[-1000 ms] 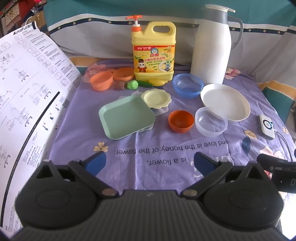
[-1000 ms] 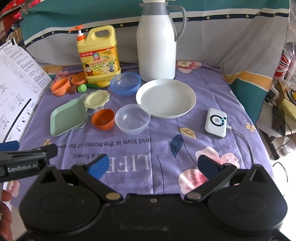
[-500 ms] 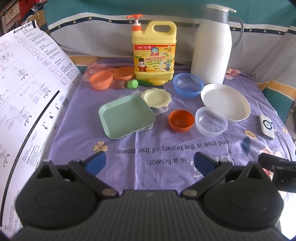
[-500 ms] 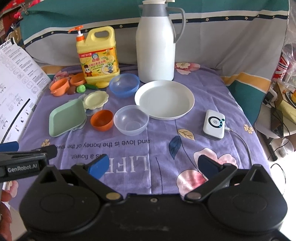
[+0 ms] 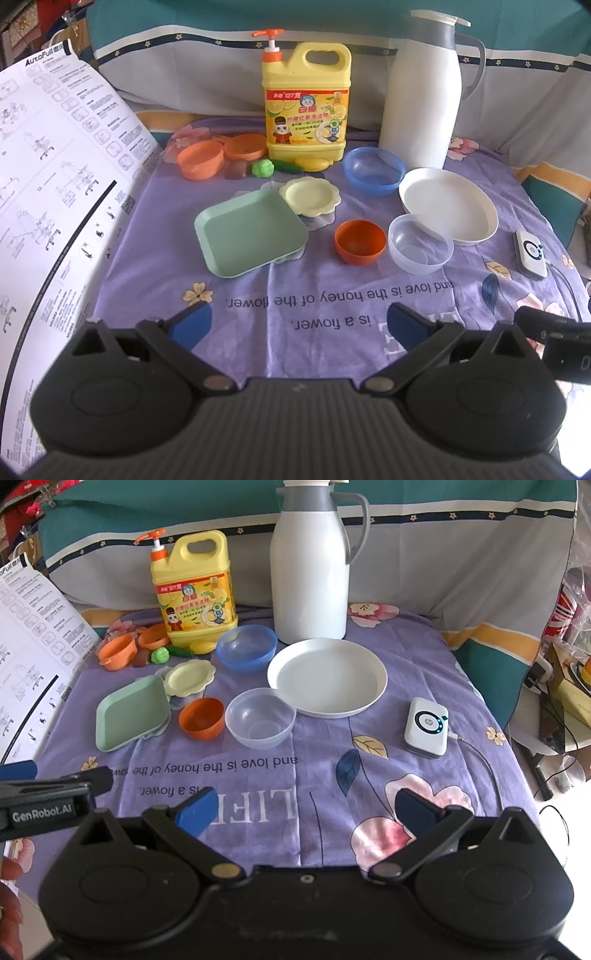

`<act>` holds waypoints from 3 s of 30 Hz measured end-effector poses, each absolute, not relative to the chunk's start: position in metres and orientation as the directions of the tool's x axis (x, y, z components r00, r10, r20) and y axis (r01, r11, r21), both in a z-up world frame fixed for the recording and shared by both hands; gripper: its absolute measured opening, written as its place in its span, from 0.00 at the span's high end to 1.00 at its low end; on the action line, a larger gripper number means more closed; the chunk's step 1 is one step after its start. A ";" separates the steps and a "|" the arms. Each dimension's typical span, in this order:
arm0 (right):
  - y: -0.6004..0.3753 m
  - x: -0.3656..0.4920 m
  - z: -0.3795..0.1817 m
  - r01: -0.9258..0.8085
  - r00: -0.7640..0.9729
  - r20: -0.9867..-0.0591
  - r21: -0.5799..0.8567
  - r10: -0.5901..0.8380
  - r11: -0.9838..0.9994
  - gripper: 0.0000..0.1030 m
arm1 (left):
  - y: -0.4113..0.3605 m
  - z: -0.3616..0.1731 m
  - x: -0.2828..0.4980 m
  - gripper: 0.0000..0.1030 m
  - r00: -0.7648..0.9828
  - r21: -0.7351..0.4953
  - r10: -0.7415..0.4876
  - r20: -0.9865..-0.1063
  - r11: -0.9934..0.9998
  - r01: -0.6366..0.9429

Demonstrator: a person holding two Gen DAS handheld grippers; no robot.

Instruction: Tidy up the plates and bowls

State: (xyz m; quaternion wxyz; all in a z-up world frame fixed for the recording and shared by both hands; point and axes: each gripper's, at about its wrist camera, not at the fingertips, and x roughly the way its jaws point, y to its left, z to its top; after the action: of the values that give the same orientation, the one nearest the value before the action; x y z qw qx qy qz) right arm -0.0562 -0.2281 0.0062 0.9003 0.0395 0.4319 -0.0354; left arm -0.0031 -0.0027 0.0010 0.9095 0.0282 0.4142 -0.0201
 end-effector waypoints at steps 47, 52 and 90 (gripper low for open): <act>-0.357 0.105 -0.046 0.097 0.633 -0.773 0.145 0.052 0.985 0.25 | -0.095 -0.024 0.145 0.00 0.654 0.087 -0.073 -0.753 0.974 0.208; -0.383 0.152 -0.078 0.129 0.597 -0.800 0.156 0.049 0.979 0.56 | -0.117 -0.039 0.173 0.00 0.627 0.072 -0.093 -0.773 0.970 0.233; -0.428 0.179 -0.142 0.199 0.587 -0.809 0.188 0.037 0.962 0.81 | -0.236 -0.118 0.238 0.38 0.496 0.130 -0.080 -0.865 0.917 0.376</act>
State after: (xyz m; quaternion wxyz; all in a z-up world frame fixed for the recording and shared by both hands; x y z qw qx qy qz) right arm 0.1790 -0.4280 -0.1419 0.8811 0.1304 0.4522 -0.0461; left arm 0.2375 -0.2357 -0.1181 0.8512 0.1526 0.4840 -0.1341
